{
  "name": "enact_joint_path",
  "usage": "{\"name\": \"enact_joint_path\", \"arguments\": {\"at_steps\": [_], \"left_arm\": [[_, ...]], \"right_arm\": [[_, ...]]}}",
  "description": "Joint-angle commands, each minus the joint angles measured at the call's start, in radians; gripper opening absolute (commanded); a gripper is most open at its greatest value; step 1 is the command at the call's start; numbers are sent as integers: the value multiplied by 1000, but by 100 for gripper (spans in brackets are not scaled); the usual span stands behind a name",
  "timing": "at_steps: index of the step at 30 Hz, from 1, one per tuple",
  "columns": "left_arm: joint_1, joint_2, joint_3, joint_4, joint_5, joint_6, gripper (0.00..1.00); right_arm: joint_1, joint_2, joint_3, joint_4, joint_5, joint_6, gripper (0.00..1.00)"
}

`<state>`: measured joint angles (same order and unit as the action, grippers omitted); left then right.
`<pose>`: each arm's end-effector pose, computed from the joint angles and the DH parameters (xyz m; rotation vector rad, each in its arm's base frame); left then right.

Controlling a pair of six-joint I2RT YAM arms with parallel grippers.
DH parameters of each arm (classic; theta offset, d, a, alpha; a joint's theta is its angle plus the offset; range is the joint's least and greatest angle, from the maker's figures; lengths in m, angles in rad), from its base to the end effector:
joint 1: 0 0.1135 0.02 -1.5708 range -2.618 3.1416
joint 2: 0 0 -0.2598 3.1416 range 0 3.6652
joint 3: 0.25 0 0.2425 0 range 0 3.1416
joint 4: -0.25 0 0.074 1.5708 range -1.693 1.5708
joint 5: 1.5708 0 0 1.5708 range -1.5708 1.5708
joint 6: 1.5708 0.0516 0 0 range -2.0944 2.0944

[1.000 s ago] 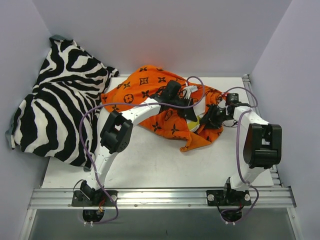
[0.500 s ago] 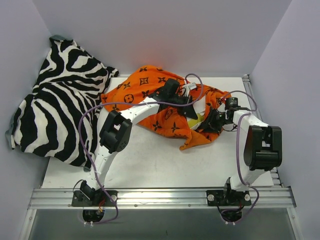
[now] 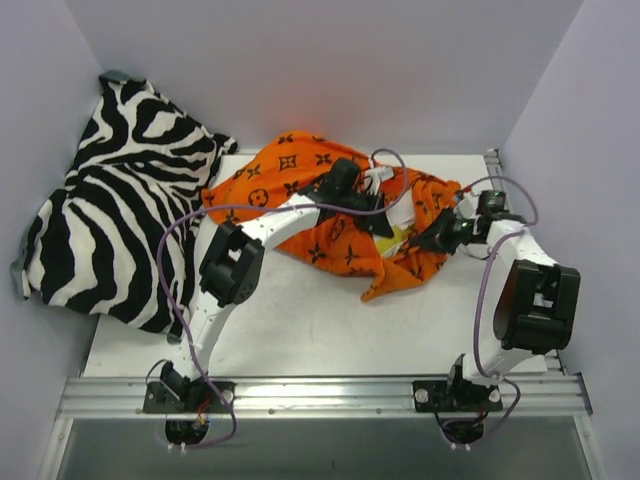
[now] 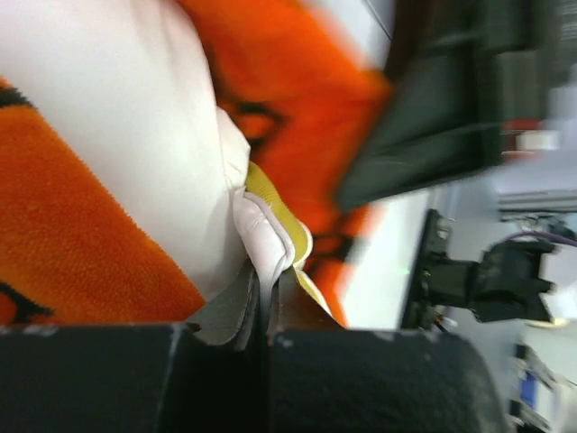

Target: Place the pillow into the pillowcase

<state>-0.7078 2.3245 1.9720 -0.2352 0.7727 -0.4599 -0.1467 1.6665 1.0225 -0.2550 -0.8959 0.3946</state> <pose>0.3803 -0.3728 0.2166 0.7833 2.2257 -1.4629 0.3372 -0.0091 0.1959 0.2456 2.3434 1.2084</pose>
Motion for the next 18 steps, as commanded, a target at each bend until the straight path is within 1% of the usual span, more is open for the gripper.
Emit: {"name": "enact_joint_path", "arguments": {"at_steps": [1, 3, 4, 6, 8, 10, 11, 12, 13, 14, 15, 16, 17, 18], "left_arm": [[-13, -13, 112, -96, -185, 154, 0], [-38, 28, 145, -142, -257, 194, 0], [-45, 39, 142, -135, -286, 199, 0], [-76, 77, 145, -128, -380, 195, 0], [-96, 114, 178, -131, -414, 205, 0], [-111, 153, 198, -139, -402, 207, 0], [-111, 157, 212, -138, -363, 195, 15], [-107, 147, 206, -124, -272, 179, 33], [-87, 125, 188, -96, -191, 159, 45], [-76, 96, 106, -63, -135, 114, 62], [-64, 8, 61, 0, -50, 98, 68], [-35, -40, 7, 38, -5, 67, 75], [-21, -91, -39, 74, 34, 63, 97], [-6, -179, -103, 91, 68, 67, 97]], "right_arm": [[-80, -241, -1, -136, -286, -94, 0], [-103, -307, -6, -182, -384, -112, 0], [-105, -354, -4, -187, -415, -103, 0], [-99, -384, -2, -185, -489, -24, 0], [-94, -404, -1, -184, -515, 18, 0], [-99, -413, 4, -185, -511, 23, 0], [-103, -410, 7, -187, -505, 17, 0], [-112, -400, 13, -187, -499, 10, 0], [-117, -371, 28, -187, -486, 12, 0], [-123, -355, 40, -188, -480, 9, 0], [-134, -338, 51, -190, -469, -2, 0], [-140, -317, 69, -191, -465, -8, 0], [-146, -307, 76, -196, -456, -16, 0], [-151, -300, 80, -199, -445, -20, 0]]}}
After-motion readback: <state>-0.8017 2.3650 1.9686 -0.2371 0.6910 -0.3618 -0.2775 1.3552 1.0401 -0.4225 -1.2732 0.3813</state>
